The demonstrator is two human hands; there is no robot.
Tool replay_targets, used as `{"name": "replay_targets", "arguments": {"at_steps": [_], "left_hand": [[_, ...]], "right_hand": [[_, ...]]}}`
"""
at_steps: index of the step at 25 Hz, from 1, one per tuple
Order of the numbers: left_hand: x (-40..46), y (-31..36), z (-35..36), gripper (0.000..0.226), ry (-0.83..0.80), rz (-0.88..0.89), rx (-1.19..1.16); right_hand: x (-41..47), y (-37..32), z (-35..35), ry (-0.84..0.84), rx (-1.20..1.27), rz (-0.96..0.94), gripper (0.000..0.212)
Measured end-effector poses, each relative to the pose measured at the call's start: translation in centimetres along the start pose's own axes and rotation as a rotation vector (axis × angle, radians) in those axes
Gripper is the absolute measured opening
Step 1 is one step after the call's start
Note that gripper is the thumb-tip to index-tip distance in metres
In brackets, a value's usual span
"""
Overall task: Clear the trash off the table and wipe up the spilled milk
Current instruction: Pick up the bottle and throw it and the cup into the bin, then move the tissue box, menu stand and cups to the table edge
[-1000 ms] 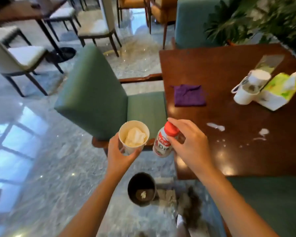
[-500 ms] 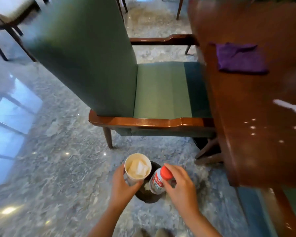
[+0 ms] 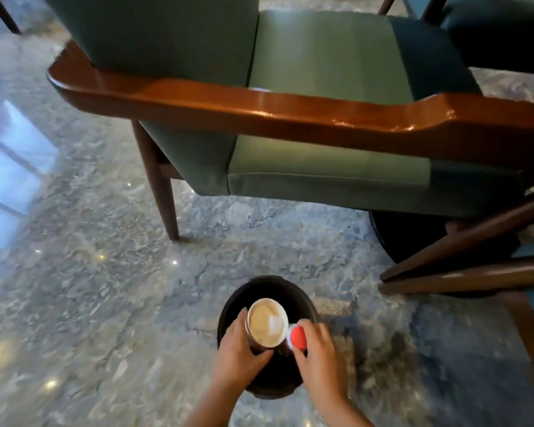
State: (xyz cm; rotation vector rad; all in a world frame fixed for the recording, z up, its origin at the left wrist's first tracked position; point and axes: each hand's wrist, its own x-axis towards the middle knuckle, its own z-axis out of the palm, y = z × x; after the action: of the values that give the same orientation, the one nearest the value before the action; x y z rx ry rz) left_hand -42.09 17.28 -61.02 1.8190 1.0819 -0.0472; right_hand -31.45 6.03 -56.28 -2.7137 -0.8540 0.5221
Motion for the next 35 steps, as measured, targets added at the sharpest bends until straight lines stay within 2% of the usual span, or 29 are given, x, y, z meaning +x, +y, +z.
{"name": "replay_targets", "arguments": {"at_steps": [1, 3, 7, 11, 15, 19, 24, 29, 35], "left_hand": [[0.0, -0.2, 0.2, 0.099, -0.020, -0.036, 0.031], [-0.6, -0.2, -0.2, 0.097, -0.031, -0.035, 0.101], [-3.3, 4.0, -4.4, 0.065, -0.049, 0.082, 0.349], [-7.8, 12.2, -10.9, 0.045, -0.136, 0.162, 0.592], [-14.6, 23.1, -19.1, 0.039, -0.159, 0.239, 0.800], [-21.2, 33.3, -25.3, 0.038, -0.082, 0.294, 0.896], [-26.4, 43.1, -28.7, 0.037, 0.018, 0.459, 0.873], [-27.9, 51.4, -28.9, 0.034, 0.116, 0.705, 0.873], [-27.9, 58.0, -24.9, 0.030, 0.109, 0.897, 0.877]], "right_hand": [[0.1, 0.3, 0.5, -0.076, -0.028, 0.032, 0.032], [0.0, 0.3, 0.5, -0.119, -0.053, 0.027, 0.033], [-1.5, -2.4, -4.1, -0.133, -0.054, -0.059, 0.039], [-4.6, -6.2, -12.9, -0.203, -0.141, -0.096, 0.038], [-8.1, -11.5, -25.7, -0.237, -0.225, -0.126, 0.040], [-11.5, -16.4, -38.4, -0.134, -0.261, -0.169, 0.039], [-15.2, -18.6, -49.2, 0.026, -0.272, -0.199, 0.034], [-16.9, -16.6, -56.0, 0.216, -0.270, -0.126, 0.035], [-16.6, -10.2, -61.5, 0.379, -0.225, -0.001, 0.035]]}}
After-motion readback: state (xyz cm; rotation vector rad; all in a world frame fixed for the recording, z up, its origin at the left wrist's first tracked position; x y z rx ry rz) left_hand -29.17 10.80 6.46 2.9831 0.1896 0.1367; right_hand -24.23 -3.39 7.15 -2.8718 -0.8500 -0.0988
